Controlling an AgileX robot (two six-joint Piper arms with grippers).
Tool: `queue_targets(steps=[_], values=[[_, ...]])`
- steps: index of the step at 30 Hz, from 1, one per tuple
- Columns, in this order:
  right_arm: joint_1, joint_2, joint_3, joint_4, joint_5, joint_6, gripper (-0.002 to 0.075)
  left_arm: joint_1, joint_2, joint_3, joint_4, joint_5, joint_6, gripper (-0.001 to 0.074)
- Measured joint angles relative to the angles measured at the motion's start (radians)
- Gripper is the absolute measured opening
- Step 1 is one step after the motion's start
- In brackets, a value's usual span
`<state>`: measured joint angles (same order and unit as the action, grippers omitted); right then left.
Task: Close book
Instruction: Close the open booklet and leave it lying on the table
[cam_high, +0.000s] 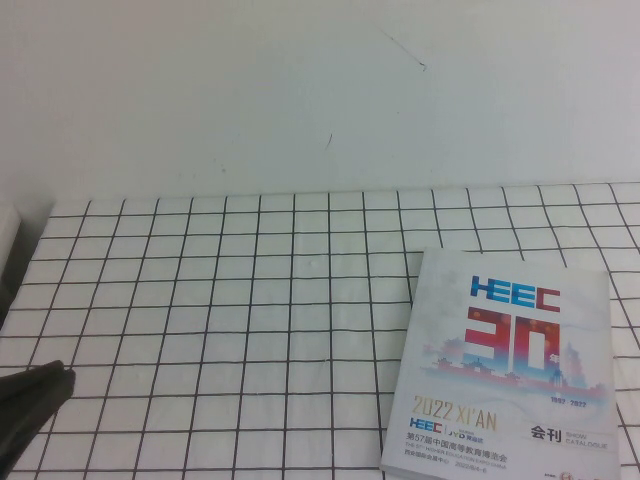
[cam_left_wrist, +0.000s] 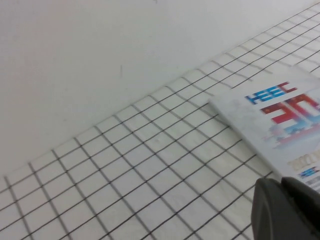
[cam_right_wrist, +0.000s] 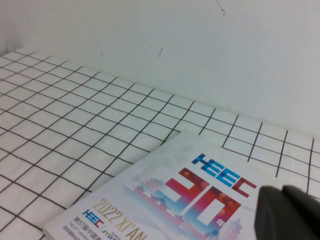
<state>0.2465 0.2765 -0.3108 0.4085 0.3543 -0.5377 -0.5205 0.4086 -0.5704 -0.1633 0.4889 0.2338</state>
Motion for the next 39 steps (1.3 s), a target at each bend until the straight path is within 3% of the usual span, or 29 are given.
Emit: queue_targets(steps=[7, 14, 19, 39], values=[[0.0, 0.0, 0.0, 0.0, 0.0, 0.0, -0.0003, 0.119, -0.113, 0.181, 0.074, -0.155, -0.013, -0.0004], [0.0, 0.0, 0.0, 0.001, 0.0, 0.0, -0.0003, 0.351, -0.35, 0.435, 0.107, -0.21, 0.002, -0.0004], [0.0, 0.0, 0.0, 0.001, 0.0, 0.0, -0.0003, 0.457, -0.415, 0.562, 0.107, -0.211, 0.002, -0.0004], [0.0, 0.0, 0.0, 0.001, 0.0, 0.0, -0.0003, 0.487, -0.419, 0.589, 0.092, -0.17, -0.004, -0.0004]])
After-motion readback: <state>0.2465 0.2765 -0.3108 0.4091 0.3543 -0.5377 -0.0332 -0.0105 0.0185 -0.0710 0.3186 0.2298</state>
